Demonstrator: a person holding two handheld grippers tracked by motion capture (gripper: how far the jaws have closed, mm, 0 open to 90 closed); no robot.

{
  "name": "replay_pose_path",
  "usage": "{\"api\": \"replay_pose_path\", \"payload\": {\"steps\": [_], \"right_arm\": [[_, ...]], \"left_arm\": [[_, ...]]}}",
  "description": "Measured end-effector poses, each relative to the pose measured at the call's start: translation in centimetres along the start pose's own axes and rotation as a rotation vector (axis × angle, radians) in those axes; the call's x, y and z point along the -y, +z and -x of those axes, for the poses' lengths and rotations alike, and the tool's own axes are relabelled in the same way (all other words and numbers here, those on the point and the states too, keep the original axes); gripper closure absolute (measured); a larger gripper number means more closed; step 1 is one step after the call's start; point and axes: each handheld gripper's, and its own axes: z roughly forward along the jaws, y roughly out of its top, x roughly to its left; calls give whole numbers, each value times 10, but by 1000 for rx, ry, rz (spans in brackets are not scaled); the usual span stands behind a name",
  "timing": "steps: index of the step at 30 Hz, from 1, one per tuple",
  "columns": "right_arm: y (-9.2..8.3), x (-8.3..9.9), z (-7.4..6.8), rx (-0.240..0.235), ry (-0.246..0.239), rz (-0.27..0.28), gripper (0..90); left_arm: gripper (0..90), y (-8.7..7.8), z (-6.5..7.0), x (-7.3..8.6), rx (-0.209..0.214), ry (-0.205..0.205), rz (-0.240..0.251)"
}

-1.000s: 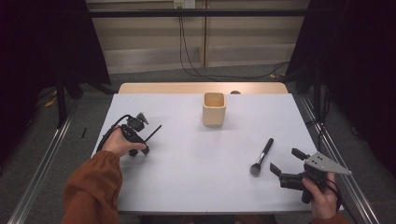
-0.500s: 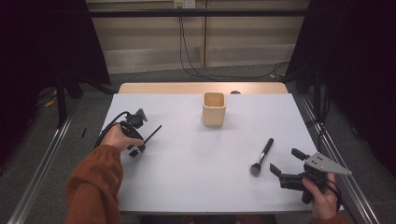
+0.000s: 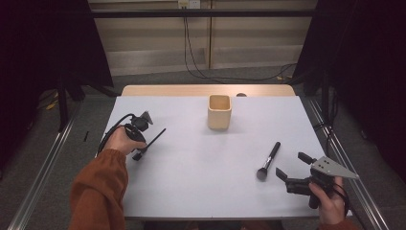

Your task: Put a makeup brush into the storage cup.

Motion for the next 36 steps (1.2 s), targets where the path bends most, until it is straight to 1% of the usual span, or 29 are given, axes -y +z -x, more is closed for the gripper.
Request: {"api": "replay_pose_path", "payload": {"steps": [3, 4, 5, 6, 7, 11, 13, 14, 15, 16, 17, 18, 19, 20, 22, 23, 24, 26, 27, 28, 29, 30, 31, 32, 33, 34, 35, 36], "right_arm": [[1, 0, 0, 0, 0, -5, 3], [1, 0, 0, -1, -1, -5, 3], [1, 0, 0, -1, -1, -5, 3], [1, 0, 0, -1, -1, -6, 3], [1, 0, 0, -1, -1, -6, 3], [0, 0, 1, 1, 1, -4, 3], [0, 0, 0, 0, -1, -2, 3], [0, 0, 0, 1, -1, -3, 3], [0, 0, 0, 1, -1, -3, 3], [0, 0, 0, 1, -2, -4, 3], [-1, 1, 1, 1, -2, -5, 3], [-1, 1, 1, 2, 0, -5, 3], [-1, 1, 1, 4, 1, -7, 3], [-1, 1, 1, 4, 2, -7, 3], [-1, 1, 1, 5, 2, -7, 3], [-1, 1, 1, 6, 2, -8, 3], [-1, 1, 1, 6, 1, -7, 3], [-1, 1, 1, 5, 1, -7, 3], [-1, 1, 1, 5, 1, -7, 3], [-1, 1, 1, 6, 1, -7, 3], [-1, 1, 1, 5, 2, -7, 3], [-1, 1, 1, 5, 2, -7, 3], [-1, 1, 1, 6, 2, -9, 3], [-1, 1, 1, 5, 2, -7, 3], [-1, 1, 1, 5, 3, -7, 3], [-1, 1, 1, 5, 3, -7, 3], [-1, 1, 1, 6, 3, -7, 3], [-1, 1, 1, 6, 3, -7, 3]], "left_arm": [[769, 0, 1, 0, 7, 1, 2], [786, 0, 2, 0, 19, -3, 3], [815, 0, 2, 0, 19, -3, 3], [815, 0, 2, -1, 26, 0, -1], [853, 0, 2, -1, 33, 0, 0], [856, 0, 0, 0, 49, -7, 5], [857, 0, 0, 0, 45, -6, 5], [857, 0, -1, 1, 53, -5, 13], [857, 0, -1, 1, 53, -5, 13], [857, 0, -2, 3, 65, -10, 22], [858, -1, -4, 6, 81, -28, 42], [858, -1, -6, 7, 91, -34, 52], [858, -1, -7, 8, 94, -41, 58], [858, -2, -7, 8, 99, -39, 58], [858, -2, -7, 9, 88, -44, 61], [858, -2, -6, 8, 84, -38, 61], [858, -3, -6, 8, 82, -41, 67], [859, -4, -7, 9, 89, -57, 84], [859, -4, -7, 9, 89, -57, 84], [859, -6, -8, 10, 93, -54, 99], [859, -8, -8, 11, 97, -67, 119], [859, -8, -8, 11, 97, -67, 119], [859, -12, -9, 13, 103, -70, 151], [859, -12, -9, 13, 103, -70, 151], [859, -14, -9, 14, 112, -75, 176], [859, -14, -9, 14, 112, -75, 176], [859, -16, -10, 16, 121, -87, 195], [859, -17, -12, 18, 120, -93, 212]]}}
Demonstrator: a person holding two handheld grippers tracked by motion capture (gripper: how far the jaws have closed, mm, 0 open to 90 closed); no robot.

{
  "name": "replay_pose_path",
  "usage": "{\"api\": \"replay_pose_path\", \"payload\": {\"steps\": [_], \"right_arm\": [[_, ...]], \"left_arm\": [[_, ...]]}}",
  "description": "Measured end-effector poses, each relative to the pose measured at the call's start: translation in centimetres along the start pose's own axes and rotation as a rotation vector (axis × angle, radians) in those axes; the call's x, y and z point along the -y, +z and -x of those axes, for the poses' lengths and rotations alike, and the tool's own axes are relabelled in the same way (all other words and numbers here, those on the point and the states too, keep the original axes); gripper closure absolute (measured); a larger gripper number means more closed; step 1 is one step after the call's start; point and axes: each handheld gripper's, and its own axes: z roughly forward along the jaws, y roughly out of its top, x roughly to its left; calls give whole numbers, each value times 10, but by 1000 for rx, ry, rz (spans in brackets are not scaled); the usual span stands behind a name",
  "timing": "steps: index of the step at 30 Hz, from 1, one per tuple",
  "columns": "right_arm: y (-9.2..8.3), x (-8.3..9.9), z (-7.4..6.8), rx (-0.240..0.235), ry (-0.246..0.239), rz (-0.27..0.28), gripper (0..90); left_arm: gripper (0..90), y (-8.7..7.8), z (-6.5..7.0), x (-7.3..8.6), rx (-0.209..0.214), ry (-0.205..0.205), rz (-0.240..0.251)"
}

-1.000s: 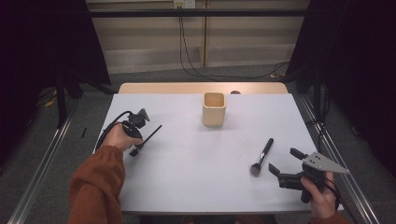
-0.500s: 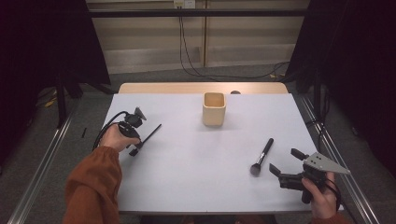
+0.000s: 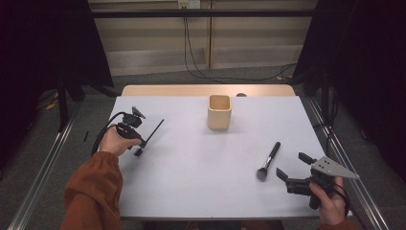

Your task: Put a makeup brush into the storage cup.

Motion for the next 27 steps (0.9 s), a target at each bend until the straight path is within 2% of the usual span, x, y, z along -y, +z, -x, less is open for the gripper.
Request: {"api": "replay_pose_path", "payload": {"steps": [4, 7, 10, 15, 18, 20, 21, 22, 24, 25, 27], "right_arm": [[0, 0, 0, 0, 0, 0, 3], [0, 0, 0, 1, 3, -1, 3], [0, 0, 0, 1, 3, -1, 3], [0, 0, 0, 1, 3, 0, 3], [0, 0, 0, 0, 1, 0, 3], [0, 0, 0, 0, 4, -2, 3], [0, 0, 0, -1, 3, 0, 3], [0, 0, 0, -1, 3, 0, 3], [0, 0, 0, 0, 6, 1, 3], [0, 0, 1, 1, 3, 2, 3], [0, 0, 0, 1, 3, 1, 3]], "left_arm": [[858, -3, -3, 5, 0, -11, 39], [859, -7, -2, 8, -2, -40, 98], [859, -10, -2, 9, 11, -39, 121], [859, -15, 5, 14, 34, -22, 216], [858, -16, 7, 16, 26, -15, 245], [858, -17, 12, 18, 37, -7, 308], [858, -18, 13, 19, 37, -2, 328], [858, -18, 13, 19, 37, -2, 328], [858, -22, 17, 22, 39, 6, 390], [858, -22, 17, 22, 39, 6, 390], [858, -24, 18, 28, 38, 0, 441]]}}
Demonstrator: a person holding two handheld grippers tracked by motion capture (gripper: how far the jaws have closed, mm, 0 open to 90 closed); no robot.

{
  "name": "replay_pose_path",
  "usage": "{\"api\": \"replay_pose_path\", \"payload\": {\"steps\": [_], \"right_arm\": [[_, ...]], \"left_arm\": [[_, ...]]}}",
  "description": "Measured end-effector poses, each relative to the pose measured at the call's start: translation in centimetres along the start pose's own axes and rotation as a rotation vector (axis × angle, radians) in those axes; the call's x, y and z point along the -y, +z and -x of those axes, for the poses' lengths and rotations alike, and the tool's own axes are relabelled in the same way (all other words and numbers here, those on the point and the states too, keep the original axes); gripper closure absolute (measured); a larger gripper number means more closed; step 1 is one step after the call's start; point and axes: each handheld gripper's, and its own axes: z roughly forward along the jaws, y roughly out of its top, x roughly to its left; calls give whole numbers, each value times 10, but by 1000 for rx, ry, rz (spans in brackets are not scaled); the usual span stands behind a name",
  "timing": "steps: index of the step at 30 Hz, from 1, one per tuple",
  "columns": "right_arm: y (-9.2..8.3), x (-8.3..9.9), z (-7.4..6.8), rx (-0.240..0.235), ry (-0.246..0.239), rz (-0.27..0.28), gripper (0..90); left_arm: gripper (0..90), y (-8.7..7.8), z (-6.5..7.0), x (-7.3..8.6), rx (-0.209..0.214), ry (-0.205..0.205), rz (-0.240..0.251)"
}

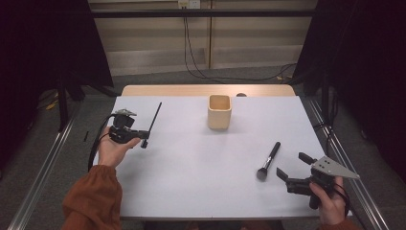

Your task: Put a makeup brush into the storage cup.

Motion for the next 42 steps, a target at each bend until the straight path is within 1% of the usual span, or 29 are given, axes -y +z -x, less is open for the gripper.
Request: {"api": "replay_pose_path", "payload": {"steps": [1, 2, 3, 5, 6, 7, 8, 9, 12, 15, 17, 21, 22, 23, 25, 32, 35, 36, 40, 41, 42], "right_arm": [[0, 0, 0, 0, 0, 0, 3], [0, 0, 0, -2, 2, 0, 3], [0, 0, 0, -2, 2, 0, 3], [0, 0, 0, -2, 1, -1, 3], [0, 0, 0, 0, 2, 0, 3], [0, 0, 0, 0, 1, 1, 3], [0, 0, 0, 0, 0, 0, 3], [0, 0, 0, 0, 3, -1, 3], [0, 0, 0, -2, 0, 1, 3], [0, 0, 0, -1, 1, 0, 3], [0, 0, 0, -1, 1, 2, 3], [0, 0, 0, -3, 1, 2, 3], [0, 0, 0, -3, 1, 0, 3], [0, 0, 0, -4, 0, 1, 3], [0, 0, 0, -4, 2, 1, 3], [0, 0, -1, -8, -1, 4, 3], [0, 0, -1, -9, 2, 5, 3], [0, 0, -1, -9, 2, 5, 3], [0, -1, -1, -13, 1, 7, 3], [1, -1, -1, -13, 0, 6, 3], [1, -1, -1, -12, 2, 5, 3]], "left_arm": [[858, 0, 0, 0, 0, 0, 0], [858, -2, 1, 4, 2, -5, 30], [858, -2, 1, 4, 2, -5, 30], [858, -4, 1, 8, 4, -5, 62], [858, -6, 2, 11, 24, -14, 85], [858, -6, 2, 11, 24, -14, 85], [858, -7, 5, 14, 31, 0, 96], [858, -7, 5, 14, 31, 0, 96], [858, -10, 10, 18, 52, 6, 140], [858, -10, 11, 21, 61, 9, 150], [858, -11, 15, 25, 70, 18, 175], [858, -13, 18, 27, 84, 26, 191], [858, -14, 19, 28, 95, 25, 201], [858, -17, 22, 30, 105, 28, 222], [858, -17, 23, 30, 107, 36, 228], [858, -19, 35, 34, 154, 62, 259], [858, -20, 40, 34, 168, 73, 263], [858, -20, 40, 34, 168, 73, 263], [858, -21, 45, 34, 190, 76, 277], [858, -21, 47, 34, 201, 74, 281], [858, -21, 48, 34, 203, 77, 282]]}}
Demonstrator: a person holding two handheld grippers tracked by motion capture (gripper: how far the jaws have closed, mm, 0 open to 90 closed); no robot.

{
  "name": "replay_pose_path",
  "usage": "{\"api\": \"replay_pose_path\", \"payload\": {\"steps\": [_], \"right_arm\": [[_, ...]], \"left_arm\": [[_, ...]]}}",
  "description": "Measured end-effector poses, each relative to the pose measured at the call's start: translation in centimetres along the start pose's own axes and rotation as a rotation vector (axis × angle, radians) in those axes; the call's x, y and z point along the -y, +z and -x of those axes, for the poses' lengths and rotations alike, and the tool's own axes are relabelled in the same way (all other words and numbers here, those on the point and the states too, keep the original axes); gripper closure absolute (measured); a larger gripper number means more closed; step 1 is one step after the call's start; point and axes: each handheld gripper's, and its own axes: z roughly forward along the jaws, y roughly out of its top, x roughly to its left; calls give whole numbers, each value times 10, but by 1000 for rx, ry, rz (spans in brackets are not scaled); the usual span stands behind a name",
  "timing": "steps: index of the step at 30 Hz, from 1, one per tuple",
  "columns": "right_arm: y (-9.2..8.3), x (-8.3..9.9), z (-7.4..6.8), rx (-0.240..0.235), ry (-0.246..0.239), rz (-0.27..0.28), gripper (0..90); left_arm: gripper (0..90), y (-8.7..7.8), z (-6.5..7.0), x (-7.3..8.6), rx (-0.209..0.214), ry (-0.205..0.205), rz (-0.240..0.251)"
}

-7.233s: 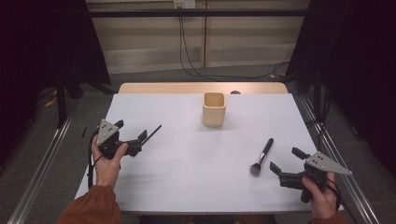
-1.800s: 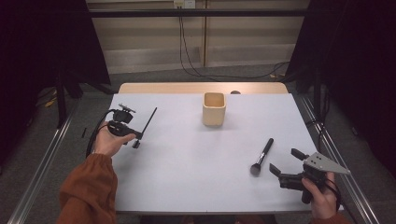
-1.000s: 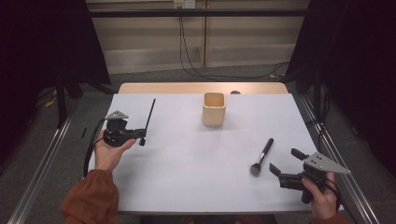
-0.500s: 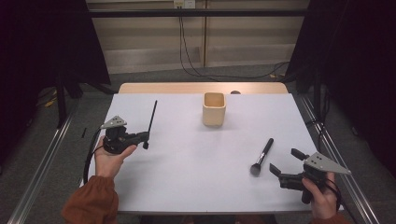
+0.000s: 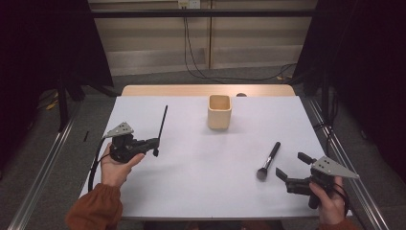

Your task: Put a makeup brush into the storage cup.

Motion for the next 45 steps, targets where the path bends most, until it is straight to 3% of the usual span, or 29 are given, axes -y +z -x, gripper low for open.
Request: {"api": "replay_pose_path", "payload": {"steps": [11, 28, 35, 45], "right_arm": [[4, -1, -1, -3, 0, 1, 3], [6, -2, 0, -16, 0, 5, 3], [10, -3, -1, -31, 1, 6, 3], [15, -10, -6, -67, -10, 20, 3]], "left_arm": [[858, 6, 22, -3, 74, 49, -12], [858, 18, 44, -6, 149, 88, -49], [858, 24, 54, -8, 187, 106, -47], [858, 34, 74, -13, 245, 142, -86]]}}
